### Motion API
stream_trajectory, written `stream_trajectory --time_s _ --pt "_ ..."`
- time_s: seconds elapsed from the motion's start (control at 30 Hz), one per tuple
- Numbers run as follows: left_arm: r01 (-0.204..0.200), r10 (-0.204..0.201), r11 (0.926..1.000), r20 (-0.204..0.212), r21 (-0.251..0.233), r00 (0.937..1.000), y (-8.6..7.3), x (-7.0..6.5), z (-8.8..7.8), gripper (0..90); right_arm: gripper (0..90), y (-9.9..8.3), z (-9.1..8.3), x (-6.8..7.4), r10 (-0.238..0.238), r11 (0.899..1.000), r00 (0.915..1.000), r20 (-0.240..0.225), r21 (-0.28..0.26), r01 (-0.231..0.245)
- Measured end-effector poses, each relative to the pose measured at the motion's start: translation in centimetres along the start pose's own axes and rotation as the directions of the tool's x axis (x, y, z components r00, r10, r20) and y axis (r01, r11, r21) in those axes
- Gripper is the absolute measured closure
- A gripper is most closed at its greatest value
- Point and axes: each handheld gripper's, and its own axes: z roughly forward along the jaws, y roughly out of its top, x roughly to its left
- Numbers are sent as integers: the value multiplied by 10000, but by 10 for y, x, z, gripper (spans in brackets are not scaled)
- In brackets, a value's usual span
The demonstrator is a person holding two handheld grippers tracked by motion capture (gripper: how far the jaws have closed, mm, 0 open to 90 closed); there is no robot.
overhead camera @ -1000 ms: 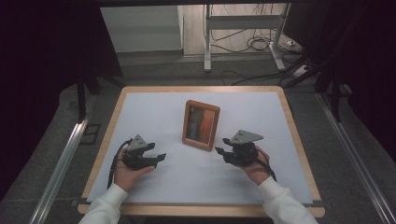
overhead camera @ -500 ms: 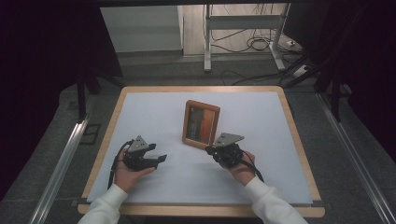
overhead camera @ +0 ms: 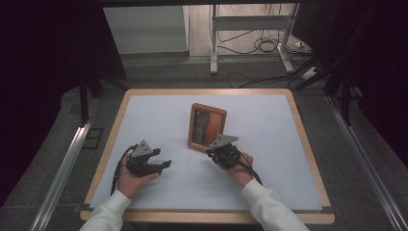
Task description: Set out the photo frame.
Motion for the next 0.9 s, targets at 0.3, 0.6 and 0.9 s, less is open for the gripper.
stream_trajectory --time_s 0.3,0.6,0.9 --pt "-35 35 10000 15 28 10000 0 0 0 318 895 -5 9 -6 -49 9995 9997 249 306 41" --pt "-49 49 10000 49 72 10000 -1 0 1 316 895 -7 13 -9 -96 9991 9995 310 425 83" --pt "-62 62 10000 23 67 10000 -1 0 0 315 895 -9 12 -12 -101 9988 9996 274 483 88"
